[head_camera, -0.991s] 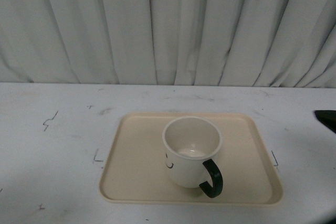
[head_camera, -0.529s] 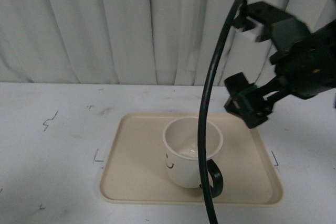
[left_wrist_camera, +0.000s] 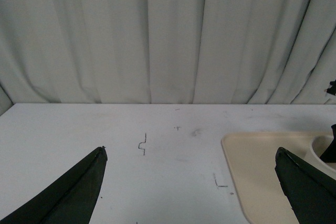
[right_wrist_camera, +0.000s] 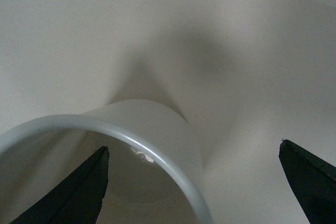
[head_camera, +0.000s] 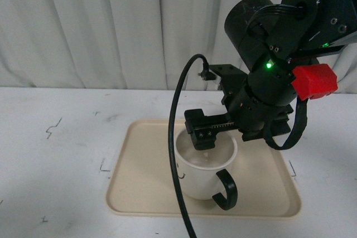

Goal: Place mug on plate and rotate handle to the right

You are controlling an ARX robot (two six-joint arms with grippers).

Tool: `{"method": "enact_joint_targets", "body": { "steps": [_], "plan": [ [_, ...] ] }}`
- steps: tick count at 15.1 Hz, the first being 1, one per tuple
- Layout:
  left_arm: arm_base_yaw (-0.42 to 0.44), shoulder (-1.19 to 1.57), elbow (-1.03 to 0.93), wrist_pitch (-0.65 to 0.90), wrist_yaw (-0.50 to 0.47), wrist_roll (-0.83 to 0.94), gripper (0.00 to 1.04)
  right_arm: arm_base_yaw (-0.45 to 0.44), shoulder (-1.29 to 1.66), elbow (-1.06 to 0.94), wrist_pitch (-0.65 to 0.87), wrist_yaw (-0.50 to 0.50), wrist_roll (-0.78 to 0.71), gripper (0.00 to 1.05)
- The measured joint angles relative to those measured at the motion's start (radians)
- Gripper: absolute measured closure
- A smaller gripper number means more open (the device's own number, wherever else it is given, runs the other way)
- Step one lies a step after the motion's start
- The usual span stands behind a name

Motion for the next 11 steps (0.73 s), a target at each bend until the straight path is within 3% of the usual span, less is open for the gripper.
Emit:
{"method": "enact_joint_targets", "body": {
  "steps": [5, 6, 9, 10, 11],
  "plan": [
    [0.0, 0.0, 0.0, 0.0, 0.0, 0.0, 0.07, 0.018, 0.001, -0.027, -0.014, 0.03, -0.027, 0.06],
    [0.0, 0.0, 0.0, 0.0, 0.0, 0.0, 0.07, 0.018, -0.003, -0.038, -0.013, 0.034, -0.032, 0.14],
    [0.0, 0.0, 0.0, 0.0, 0.0, 0.0, 0.07, 0.018, -0.033, -0.044, -0.014, 0.032, -0.046, 0.47],
    [0.0, 0.0, 0.0, 0.0, 0.0, 0.0, 0.07, 0.016, -0.05, -0.044, -0.042, 0.022, -0.066, 0.68],
    [0.0, 0.0, 0.0, 0.0, 0.0, 0.0, 0.07, -0.007, -0.072, -0.031, -0.112, -0.014, -0.162, 1.02]
  ]
}}
